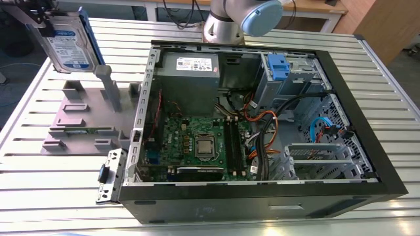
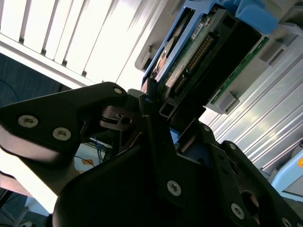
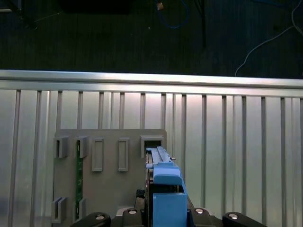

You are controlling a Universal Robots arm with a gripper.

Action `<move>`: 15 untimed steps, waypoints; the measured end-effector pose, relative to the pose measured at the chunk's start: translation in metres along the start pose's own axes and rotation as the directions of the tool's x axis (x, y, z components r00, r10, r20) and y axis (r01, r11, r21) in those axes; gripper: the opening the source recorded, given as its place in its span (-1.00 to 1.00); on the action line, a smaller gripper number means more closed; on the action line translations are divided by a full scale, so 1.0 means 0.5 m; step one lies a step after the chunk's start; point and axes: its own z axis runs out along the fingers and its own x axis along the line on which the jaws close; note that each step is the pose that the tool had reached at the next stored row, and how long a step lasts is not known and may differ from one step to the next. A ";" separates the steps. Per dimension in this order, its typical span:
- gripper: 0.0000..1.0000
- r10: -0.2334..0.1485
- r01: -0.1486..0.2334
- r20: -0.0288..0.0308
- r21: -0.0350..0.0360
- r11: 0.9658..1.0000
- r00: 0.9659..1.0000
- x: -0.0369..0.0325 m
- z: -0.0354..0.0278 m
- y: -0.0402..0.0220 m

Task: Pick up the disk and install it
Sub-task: 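Pick up the disk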

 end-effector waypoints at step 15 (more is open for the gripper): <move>-0.26 0.000 0.000 0.000 0.000 1.000 1.000 -0.001 -0.017 0.000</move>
